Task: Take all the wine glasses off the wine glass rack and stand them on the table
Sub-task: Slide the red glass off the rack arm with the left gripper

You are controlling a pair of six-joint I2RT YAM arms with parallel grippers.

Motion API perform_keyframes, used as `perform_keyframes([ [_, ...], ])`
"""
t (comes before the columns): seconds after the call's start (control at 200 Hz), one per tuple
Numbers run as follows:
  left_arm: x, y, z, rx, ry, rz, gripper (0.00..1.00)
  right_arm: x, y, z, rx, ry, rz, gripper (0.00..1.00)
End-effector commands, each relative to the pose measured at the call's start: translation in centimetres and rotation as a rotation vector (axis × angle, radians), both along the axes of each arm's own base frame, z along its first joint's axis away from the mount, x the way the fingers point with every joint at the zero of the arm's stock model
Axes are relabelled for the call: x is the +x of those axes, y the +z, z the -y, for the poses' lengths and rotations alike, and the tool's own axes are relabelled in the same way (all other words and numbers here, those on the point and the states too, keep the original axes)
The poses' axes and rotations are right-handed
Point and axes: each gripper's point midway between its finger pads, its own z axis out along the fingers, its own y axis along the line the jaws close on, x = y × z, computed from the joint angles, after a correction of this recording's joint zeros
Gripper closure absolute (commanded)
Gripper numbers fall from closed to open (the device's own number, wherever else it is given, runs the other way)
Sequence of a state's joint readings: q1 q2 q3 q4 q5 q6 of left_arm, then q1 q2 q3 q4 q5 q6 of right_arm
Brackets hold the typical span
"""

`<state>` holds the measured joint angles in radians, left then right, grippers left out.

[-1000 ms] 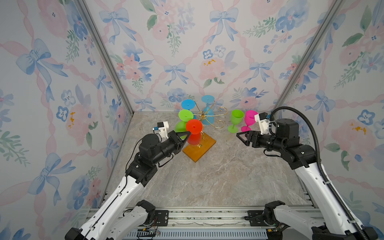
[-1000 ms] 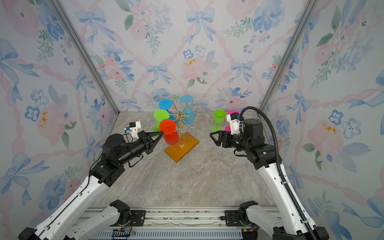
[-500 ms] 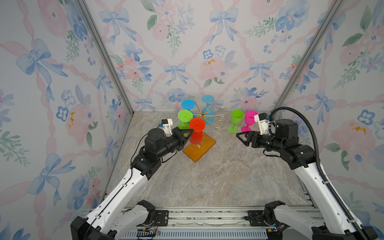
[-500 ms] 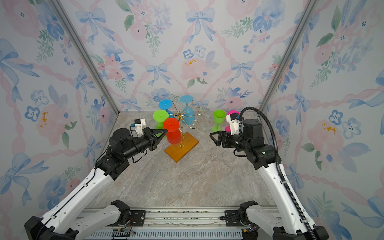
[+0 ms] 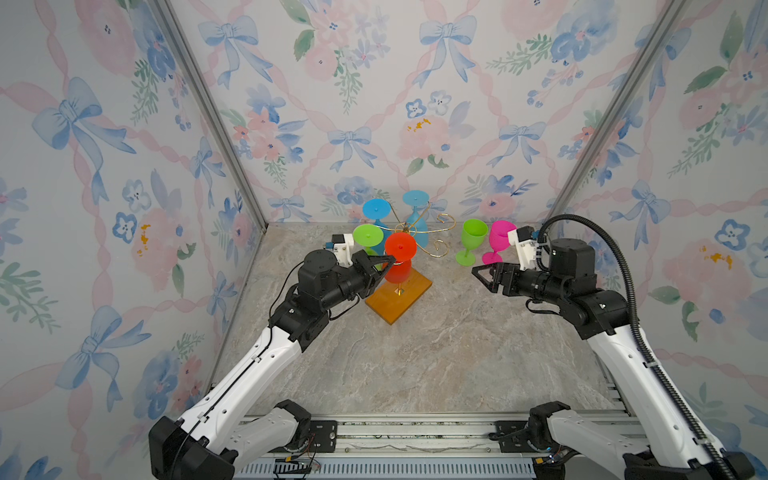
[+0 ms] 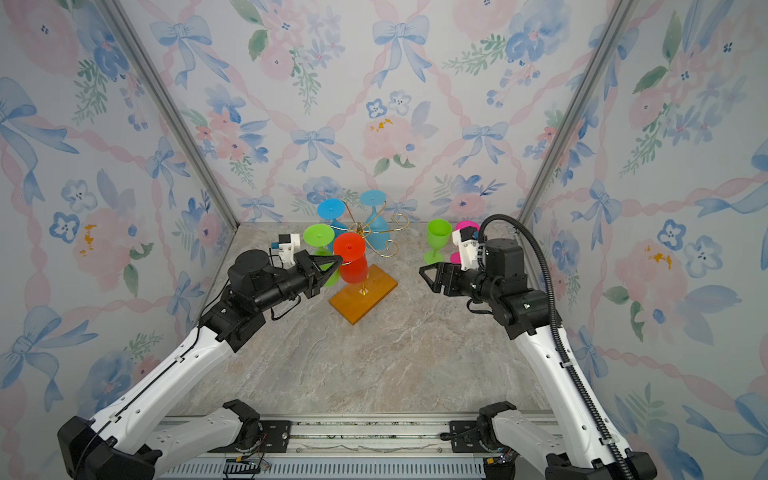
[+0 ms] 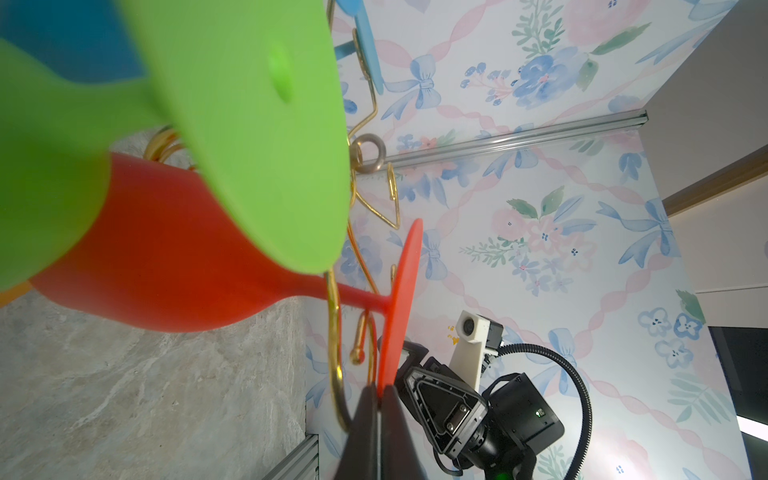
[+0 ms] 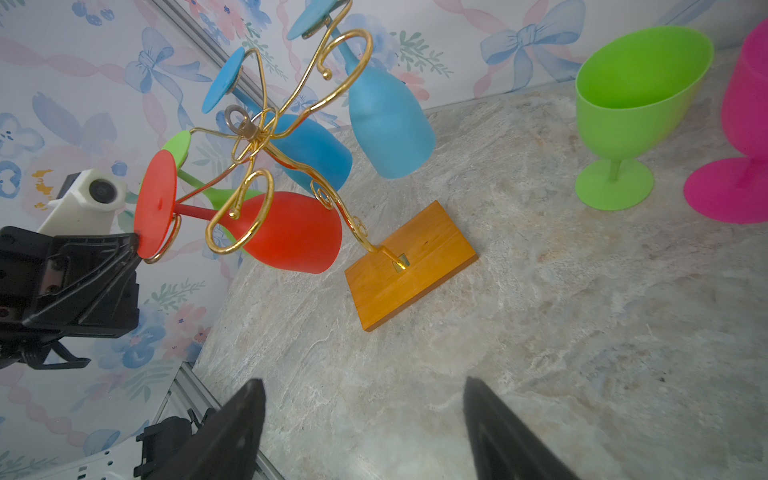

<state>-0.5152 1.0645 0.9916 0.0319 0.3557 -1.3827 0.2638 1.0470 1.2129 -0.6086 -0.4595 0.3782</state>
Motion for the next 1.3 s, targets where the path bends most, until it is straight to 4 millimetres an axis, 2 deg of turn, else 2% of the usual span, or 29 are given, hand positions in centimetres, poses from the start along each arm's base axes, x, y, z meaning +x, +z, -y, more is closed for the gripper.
perform_keyframes([
  [0.0, -1.1, 2.5, 0.7, -0.006, -0.059, 0.096, 1.00, -0.2, 0.2, 0.0, -0.007, 0.001, 0.019, 0.23],
  [0.41, -2.8, 1.3, 0.9, 0.002, -0.116, 0.095, 1.00, 0.2, 0.3, -0.1, 0.010, -0.006, 0.014, 0.22],
  [0.94, -0.7, 1.4, 1.5, 0.019, -0.116, 0.085, 1.00, 0.0, 0.2, 0.0, 0.004, -0.007, 0.016, 0.22],
  [1.185, -0.3, 2.4, 2.1, 0.016, -0.147, 0.102, 1.00, 0.2, 0.1, -0.2, 0.007, -0.003, 0.013, 0.22],
  [1.295, -0.2, 2.1, 2.4, 0.020, -0.162, 0.097, 1.00, 0.3, 0.0, -0.2, 0.006, -0.003, 0.010, 0.22],
])
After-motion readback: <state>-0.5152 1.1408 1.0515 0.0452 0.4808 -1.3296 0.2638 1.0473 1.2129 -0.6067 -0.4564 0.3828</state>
